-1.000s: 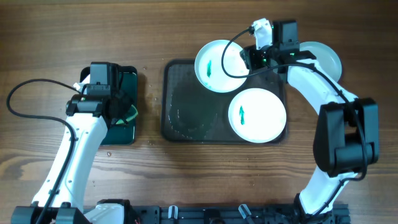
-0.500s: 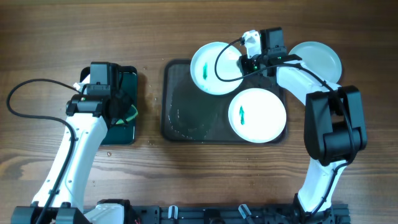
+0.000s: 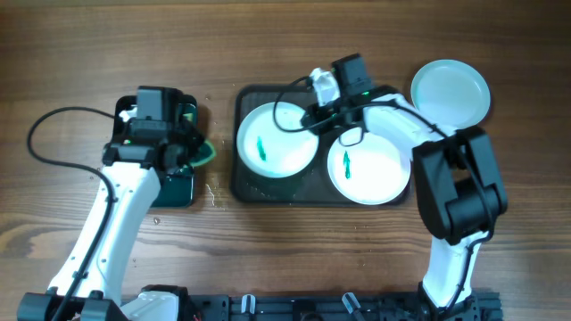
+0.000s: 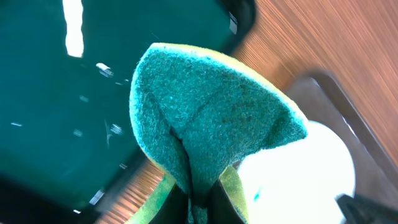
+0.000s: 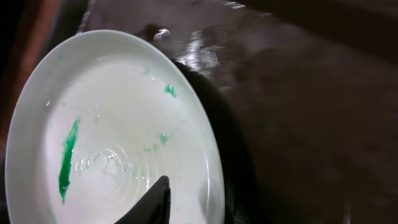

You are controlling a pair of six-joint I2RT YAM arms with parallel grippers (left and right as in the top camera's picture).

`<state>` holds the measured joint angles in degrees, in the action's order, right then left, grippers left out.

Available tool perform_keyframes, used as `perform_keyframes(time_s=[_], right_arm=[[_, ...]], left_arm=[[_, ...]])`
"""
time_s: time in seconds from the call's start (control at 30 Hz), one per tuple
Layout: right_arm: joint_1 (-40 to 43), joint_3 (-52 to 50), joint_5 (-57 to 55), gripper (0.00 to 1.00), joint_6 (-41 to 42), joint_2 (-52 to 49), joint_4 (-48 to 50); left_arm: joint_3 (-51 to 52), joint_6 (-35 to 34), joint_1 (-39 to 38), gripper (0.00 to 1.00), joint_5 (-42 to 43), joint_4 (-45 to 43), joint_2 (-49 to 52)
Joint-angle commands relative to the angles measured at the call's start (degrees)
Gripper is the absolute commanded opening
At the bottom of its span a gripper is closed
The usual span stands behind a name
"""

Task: Clean dirty plates on tray and stack at the side
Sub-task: 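Grip the rim of the top plate with the right gripper, then scrub the top plate with the sponge in the left gripper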

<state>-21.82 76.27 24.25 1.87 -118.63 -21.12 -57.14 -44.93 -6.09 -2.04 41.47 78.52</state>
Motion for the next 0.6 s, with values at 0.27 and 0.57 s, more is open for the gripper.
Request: perform_keyframes(time_s=[0.27,0.57], right_arm=[[-2.2,-0.2,-5.5,0.06,-1.8,-1.0,-0.9],[-2.2,-0.2,-5.5,0.04,25.4,-1.0,-3.1]], left_arm=[[0.7,-2.6,-9.4,0.04,2.1,-4.1,1.4],[0.9,-5.7,-19.3,0.04,3.1,-18.1,12.9]])
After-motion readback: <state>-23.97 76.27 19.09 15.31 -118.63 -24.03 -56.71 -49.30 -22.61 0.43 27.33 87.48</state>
